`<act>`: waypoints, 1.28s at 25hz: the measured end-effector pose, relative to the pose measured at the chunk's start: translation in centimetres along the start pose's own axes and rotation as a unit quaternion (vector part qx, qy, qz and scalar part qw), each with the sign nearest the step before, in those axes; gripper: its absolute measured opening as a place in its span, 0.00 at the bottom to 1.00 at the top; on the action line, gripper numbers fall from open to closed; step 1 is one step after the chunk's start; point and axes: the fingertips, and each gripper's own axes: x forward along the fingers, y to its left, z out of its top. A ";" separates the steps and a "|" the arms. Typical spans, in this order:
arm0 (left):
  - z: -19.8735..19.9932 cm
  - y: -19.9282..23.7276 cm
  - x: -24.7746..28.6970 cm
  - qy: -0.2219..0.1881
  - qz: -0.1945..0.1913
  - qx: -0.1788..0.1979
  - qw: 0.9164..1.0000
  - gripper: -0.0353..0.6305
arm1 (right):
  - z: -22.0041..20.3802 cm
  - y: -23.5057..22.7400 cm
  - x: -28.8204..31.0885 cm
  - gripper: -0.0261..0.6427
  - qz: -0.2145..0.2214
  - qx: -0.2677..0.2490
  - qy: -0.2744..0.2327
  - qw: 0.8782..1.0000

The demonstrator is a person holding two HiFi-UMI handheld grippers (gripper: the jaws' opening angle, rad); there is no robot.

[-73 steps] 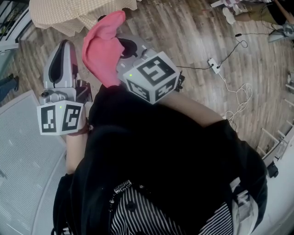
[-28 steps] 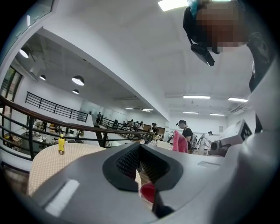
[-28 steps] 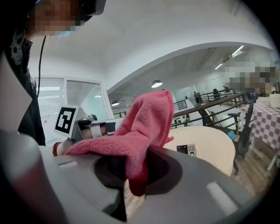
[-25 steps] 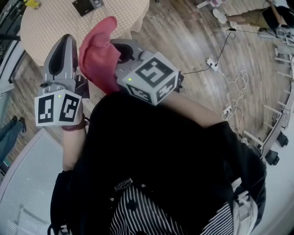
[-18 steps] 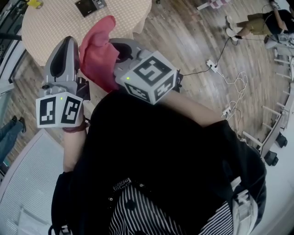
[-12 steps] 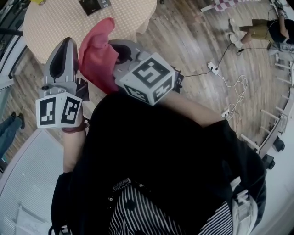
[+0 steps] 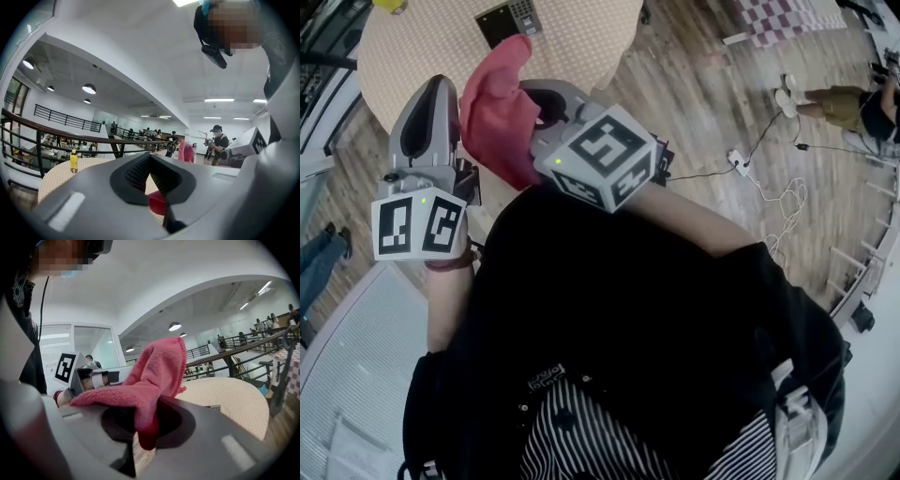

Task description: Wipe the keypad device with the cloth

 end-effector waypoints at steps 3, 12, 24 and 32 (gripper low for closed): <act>0.7 0.4 2.5 0.000 -0.001 0.004 1.000 0.05 | 1.6 -2.3 1.3 0.14 0.008 0.001 -0.002 1.000; 4.2 2.5 10.6 -0.005 0.028 0.013 1.000 0.05 | 6.7 -9.5 4.2 0.14 0.036 -0.001 -0.005 0.999; 4.6 3.5 17.7 0.006 0.069 0.019 0.997 0.05 | 8.9 -16.7 6.5 0.14 0.084 0.026 0.002 0.996; 5.3 4.5 20.2 0.034 0.092 0.036 0.995 0.05 | 9.2 -20.1 8.1 0.14 0.104 0.059 0.003 0.993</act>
